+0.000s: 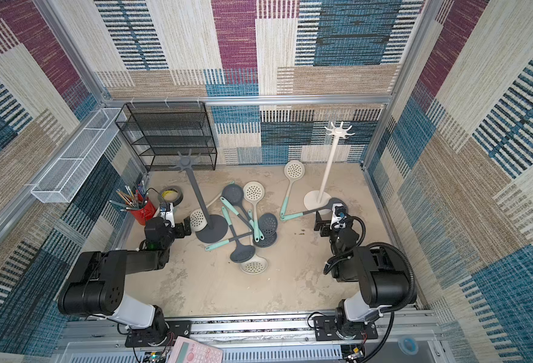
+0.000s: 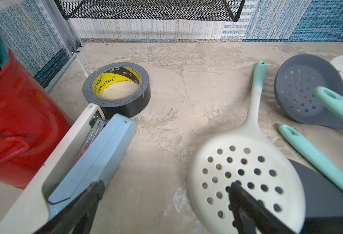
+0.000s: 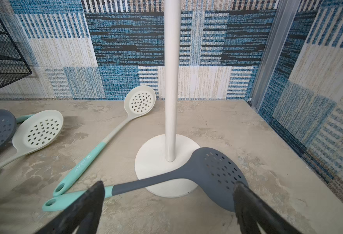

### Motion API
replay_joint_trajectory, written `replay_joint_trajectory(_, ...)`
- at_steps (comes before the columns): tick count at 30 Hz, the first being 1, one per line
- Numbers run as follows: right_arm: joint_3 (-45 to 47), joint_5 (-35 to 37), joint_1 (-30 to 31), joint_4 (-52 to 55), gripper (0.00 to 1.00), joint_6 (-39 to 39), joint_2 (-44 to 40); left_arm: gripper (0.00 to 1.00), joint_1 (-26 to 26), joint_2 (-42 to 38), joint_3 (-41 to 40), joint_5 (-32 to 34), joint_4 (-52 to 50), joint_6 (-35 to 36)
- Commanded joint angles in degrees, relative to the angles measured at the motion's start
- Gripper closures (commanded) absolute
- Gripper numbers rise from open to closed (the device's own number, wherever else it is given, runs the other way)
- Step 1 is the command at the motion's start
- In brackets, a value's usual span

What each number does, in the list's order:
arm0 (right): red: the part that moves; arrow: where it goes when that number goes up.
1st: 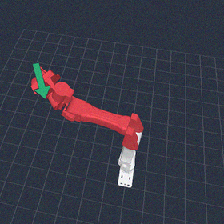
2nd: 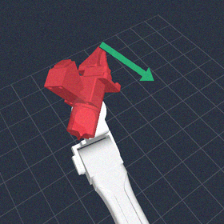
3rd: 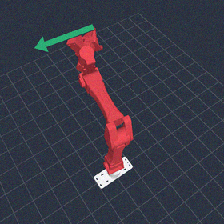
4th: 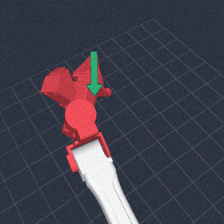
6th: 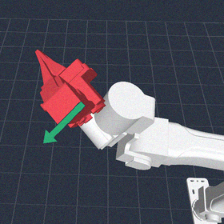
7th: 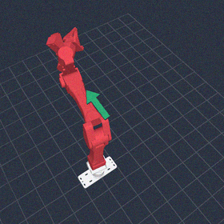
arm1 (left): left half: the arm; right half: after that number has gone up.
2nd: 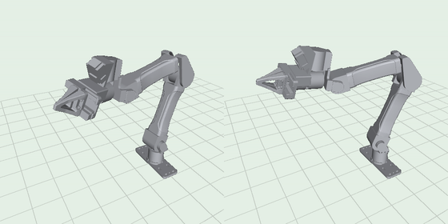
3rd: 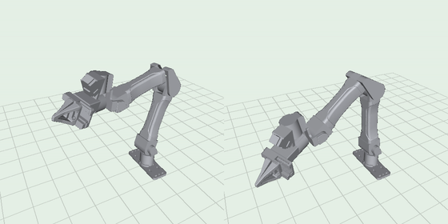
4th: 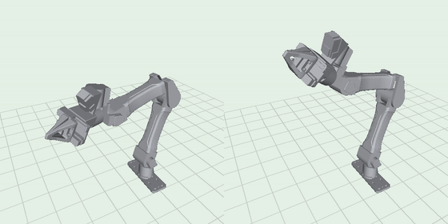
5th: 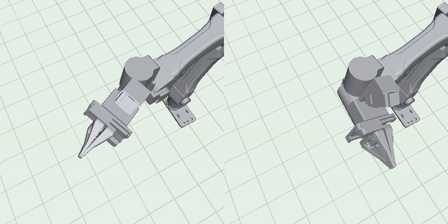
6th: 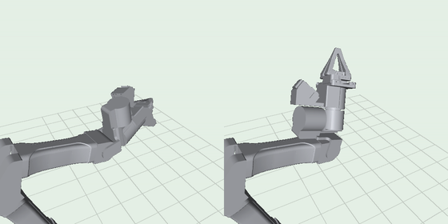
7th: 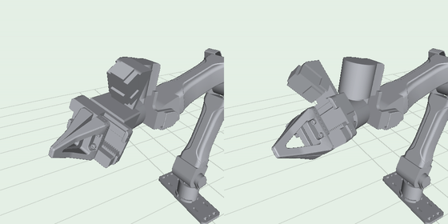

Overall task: Hang the skimmer on the kitchen utensil rack
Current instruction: Pick up the skimmer from the center of the board.

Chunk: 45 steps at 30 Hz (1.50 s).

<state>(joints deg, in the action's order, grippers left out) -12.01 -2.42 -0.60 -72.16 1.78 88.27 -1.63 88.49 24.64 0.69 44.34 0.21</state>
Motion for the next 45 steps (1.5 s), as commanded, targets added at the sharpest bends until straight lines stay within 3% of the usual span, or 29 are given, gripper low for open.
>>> replay_joint_trajectory(1, 0.0, 0.8, 0.0, -2.1, 0.01, -0.2, 0.0, 0.0, 0.0, 0.0, 0.5, -0.7, 1.5, 0.5)
replay_joint_trajectory(45, -0.3, 0.8, 0.0, -1.6, 0.01, -0.2, 0.1, 0.0, 0.5, 0.2, 1.1, -0.2, 0.4, 0.7)
